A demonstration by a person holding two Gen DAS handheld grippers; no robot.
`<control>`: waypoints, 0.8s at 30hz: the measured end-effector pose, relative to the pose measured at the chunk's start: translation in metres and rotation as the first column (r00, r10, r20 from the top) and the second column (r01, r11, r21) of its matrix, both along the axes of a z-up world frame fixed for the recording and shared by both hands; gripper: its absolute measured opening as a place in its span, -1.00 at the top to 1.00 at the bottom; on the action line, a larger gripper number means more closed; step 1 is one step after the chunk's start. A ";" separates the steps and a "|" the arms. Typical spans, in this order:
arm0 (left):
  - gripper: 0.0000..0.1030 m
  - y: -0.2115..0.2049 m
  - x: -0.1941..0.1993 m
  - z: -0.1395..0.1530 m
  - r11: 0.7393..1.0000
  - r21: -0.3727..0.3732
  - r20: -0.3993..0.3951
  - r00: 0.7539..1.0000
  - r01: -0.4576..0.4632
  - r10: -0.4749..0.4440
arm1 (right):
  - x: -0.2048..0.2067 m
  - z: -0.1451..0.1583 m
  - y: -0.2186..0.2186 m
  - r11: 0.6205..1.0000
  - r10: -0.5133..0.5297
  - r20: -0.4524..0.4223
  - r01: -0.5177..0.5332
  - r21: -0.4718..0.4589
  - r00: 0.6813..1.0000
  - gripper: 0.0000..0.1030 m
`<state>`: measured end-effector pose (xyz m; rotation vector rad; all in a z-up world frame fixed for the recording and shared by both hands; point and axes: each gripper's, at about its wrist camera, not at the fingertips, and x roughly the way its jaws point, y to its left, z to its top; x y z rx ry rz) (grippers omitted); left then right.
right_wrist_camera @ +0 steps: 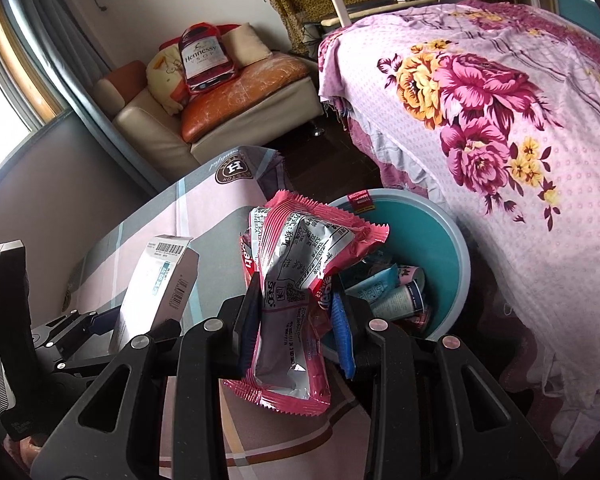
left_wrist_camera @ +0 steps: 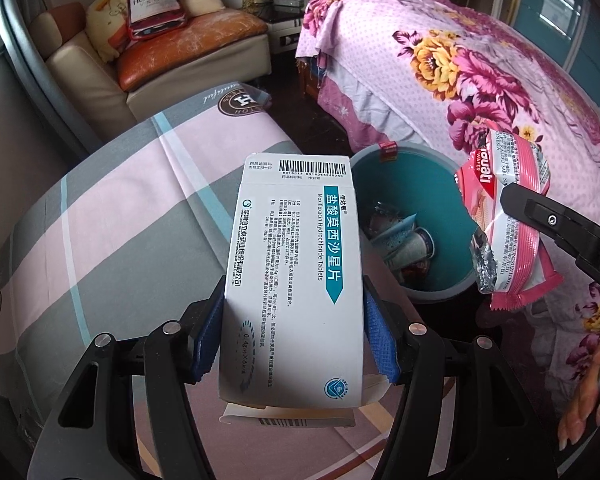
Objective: Collect trash
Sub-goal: 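Carry the pink wrapper and white box over the teal bin with both tools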
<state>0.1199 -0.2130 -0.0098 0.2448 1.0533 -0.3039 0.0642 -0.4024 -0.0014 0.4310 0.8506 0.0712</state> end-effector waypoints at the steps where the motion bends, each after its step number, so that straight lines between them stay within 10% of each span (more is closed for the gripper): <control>1: -0.23 -0.005 0.000 -0.001 1.000 0.002 -0.002 1.000 0.008 -0.008 | -0.001 -0.001 -0.006 1.000 -0.011 0.000 0.011 0.001 1.000 0.40; 24: -0.23 -0.079 0.029 -0.025 0.992 -0.007 -0.042 0.991 0.125 -0.125 | 0.010 -0.034 -0.065 0.991 -0.131 -0.071 0.129 -0.026 0.989 0.40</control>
